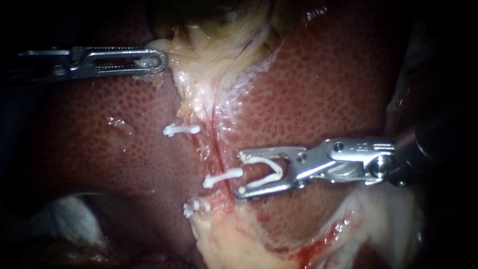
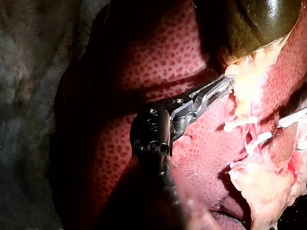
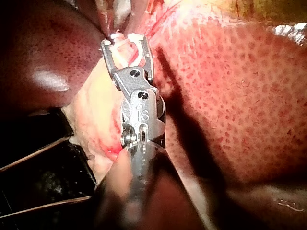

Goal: Clipping second clip right tube

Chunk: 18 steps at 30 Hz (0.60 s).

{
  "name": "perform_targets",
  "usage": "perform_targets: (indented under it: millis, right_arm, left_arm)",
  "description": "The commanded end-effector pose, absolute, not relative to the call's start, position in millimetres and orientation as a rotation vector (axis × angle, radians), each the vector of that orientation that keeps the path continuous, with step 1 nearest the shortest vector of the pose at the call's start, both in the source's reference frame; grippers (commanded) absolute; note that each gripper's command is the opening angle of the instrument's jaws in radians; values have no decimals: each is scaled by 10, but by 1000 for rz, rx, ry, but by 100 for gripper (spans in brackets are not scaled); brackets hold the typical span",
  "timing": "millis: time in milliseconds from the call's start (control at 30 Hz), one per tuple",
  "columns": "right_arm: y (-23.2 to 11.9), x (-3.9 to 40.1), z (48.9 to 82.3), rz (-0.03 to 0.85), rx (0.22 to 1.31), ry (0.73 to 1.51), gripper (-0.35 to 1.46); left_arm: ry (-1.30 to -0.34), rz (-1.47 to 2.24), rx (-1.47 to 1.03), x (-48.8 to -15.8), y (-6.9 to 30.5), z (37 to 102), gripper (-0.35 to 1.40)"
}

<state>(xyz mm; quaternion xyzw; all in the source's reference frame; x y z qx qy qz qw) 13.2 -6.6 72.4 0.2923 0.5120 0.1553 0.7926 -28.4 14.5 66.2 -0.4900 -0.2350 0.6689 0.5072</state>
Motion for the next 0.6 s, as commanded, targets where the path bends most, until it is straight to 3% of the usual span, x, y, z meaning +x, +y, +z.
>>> perform_targets:
  millis: [33, 300, 600]
  right_arm:
    - [-67, 136, 732, 341, 628, 1084, 49]
    - [-70, 160, 769, 388, 640, 1016, 49]
    - [-66, 165, 784, 429, 638, 970, 49]
  left_arm:
    - [-568, 1613, -1182, -284, 145, 661, -35]
    - [-572, 1613, -1182, -287, 142, 657, -35]
    - [-578, 1614, -1184, -289, 140, 655, -35]
